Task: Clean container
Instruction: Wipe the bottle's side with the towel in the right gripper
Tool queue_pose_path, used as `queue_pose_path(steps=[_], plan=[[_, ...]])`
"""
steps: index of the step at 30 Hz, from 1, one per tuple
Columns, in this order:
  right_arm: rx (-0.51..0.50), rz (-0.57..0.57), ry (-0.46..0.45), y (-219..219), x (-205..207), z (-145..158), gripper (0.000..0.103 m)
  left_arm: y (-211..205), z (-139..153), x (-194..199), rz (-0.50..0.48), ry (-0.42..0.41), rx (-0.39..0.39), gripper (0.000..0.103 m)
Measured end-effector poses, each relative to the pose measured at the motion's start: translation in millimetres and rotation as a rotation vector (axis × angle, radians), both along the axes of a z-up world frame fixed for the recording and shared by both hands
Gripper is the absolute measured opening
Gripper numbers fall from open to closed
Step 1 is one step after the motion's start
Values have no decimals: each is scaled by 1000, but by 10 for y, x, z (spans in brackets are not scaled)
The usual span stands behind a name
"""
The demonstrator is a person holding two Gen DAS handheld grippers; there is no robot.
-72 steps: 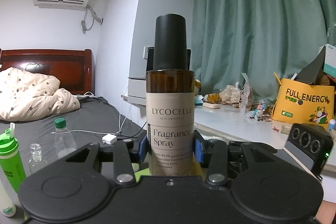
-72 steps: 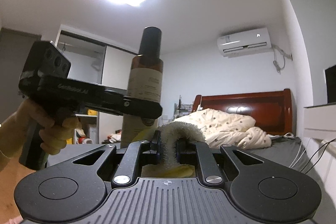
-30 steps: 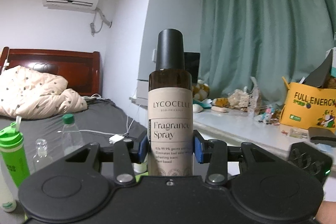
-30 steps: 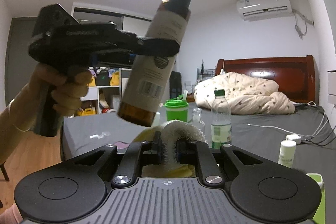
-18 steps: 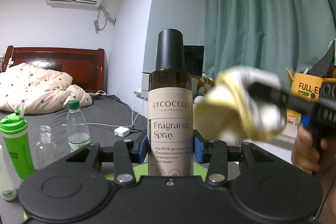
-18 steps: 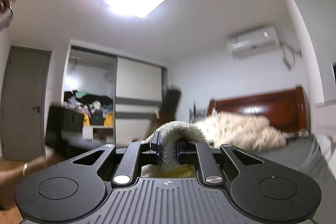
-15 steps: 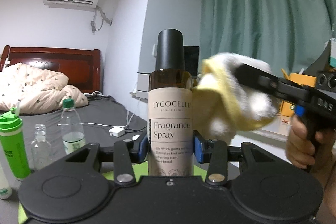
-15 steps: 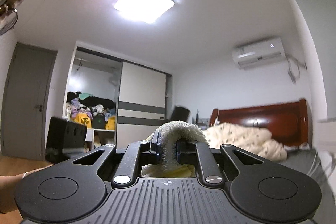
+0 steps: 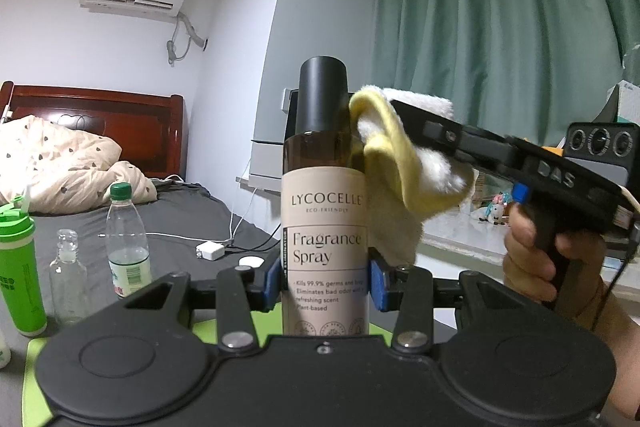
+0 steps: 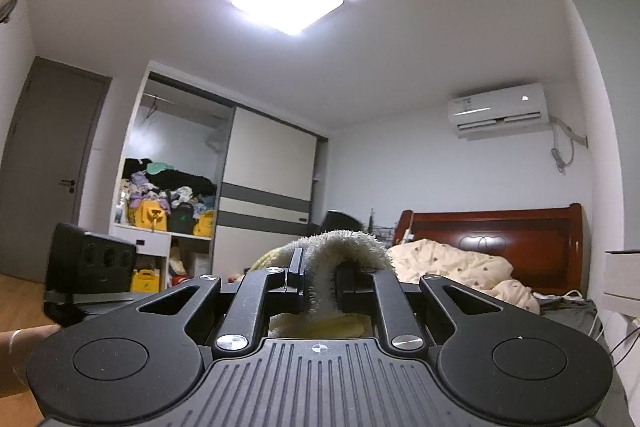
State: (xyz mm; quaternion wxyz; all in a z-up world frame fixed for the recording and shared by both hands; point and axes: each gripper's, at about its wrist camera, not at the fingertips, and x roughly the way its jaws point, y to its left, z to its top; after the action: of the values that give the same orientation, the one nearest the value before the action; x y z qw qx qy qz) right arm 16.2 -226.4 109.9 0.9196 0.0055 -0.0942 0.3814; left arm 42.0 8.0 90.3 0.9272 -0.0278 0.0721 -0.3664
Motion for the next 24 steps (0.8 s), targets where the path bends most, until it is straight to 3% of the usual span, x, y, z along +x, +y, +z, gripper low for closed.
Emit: queue_pose_path(steps=[8, 24], plan=[[28, -49, 9, -118, 112, 105, 13, -10, -6, -66, -19, -31, 1, 41], [-70, -19, 71, -126, 290, 21, 13, -83, -121, -42, -46, -24, 19, 41]])
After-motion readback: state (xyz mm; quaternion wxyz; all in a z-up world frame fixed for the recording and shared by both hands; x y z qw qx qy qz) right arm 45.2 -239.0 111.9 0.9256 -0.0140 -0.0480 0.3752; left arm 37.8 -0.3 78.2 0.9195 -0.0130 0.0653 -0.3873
